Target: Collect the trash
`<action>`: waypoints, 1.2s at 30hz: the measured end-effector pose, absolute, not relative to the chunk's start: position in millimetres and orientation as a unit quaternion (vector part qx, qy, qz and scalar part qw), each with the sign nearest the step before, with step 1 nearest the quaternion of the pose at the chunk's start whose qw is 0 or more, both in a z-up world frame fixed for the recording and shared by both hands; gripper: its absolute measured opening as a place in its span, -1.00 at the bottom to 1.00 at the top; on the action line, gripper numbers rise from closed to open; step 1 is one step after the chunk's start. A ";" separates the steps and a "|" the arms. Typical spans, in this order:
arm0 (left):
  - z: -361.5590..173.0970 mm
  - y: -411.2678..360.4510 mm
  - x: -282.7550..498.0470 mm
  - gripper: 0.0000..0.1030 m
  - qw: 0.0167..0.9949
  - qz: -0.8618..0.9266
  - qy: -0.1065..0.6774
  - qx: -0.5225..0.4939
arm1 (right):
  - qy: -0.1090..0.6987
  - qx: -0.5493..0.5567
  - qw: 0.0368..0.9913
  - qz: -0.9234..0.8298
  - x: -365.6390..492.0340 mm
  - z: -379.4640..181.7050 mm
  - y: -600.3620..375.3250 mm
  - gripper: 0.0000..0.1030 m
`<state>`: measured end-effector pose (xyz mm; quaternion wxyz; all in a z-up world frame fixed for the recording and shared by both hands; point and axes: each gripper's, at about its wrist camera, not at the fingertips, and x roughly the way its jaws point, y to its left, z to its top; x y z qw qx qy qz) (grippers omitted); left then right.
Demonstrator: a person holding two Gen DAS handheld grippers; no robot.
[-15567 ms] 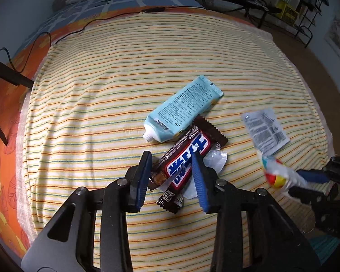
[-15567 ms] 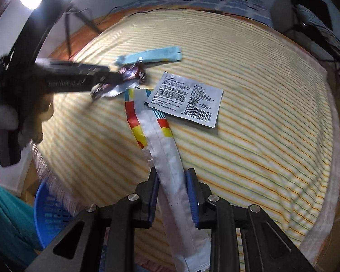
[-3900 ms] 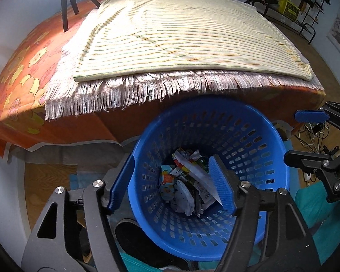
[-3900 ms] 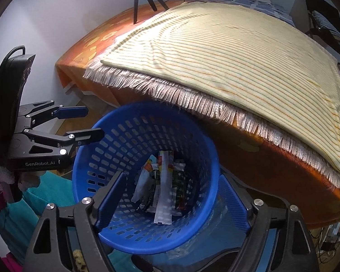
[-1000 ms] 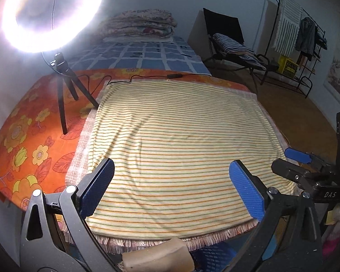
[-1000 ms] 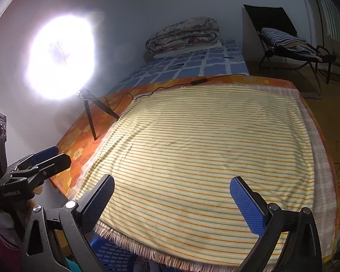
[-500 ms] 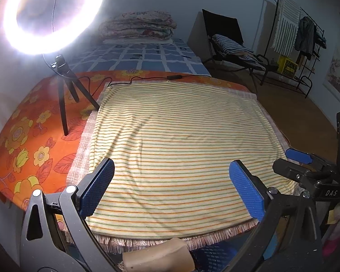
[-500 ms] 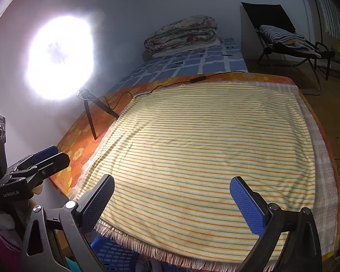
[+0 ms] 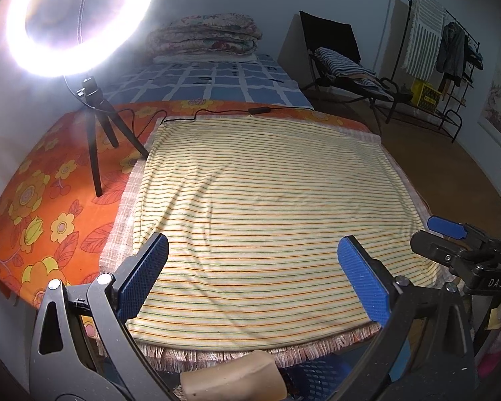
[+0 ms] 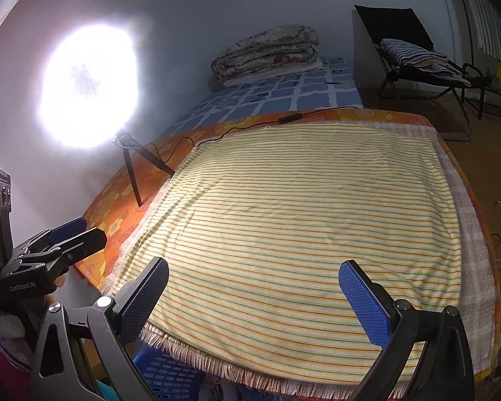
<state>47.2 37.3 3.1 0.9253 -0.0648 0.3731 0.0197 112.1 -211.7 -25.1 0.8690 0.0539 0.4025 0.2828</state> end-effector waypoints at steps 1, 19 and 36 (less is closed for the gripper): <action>2.8 38.1 47.1 0.99 0.925 0.020 0.373 -0.065 | 0.403 0.054 0.869 0.283 112.0 -25.1 -211.8 0.99; 0.9 38.5 49.1 0.99 0.925 0.017 0.374 -0.061 | 0.406 0.056 0.867 0.282 111.7 -26.7 -211.0 0.99; 0.7 30.3 44.0 0.99 0.928 0.019 0.369 -0.049 | 0.407 0.059 0.866 0.283 110.0 -25.4 -212.9 0.99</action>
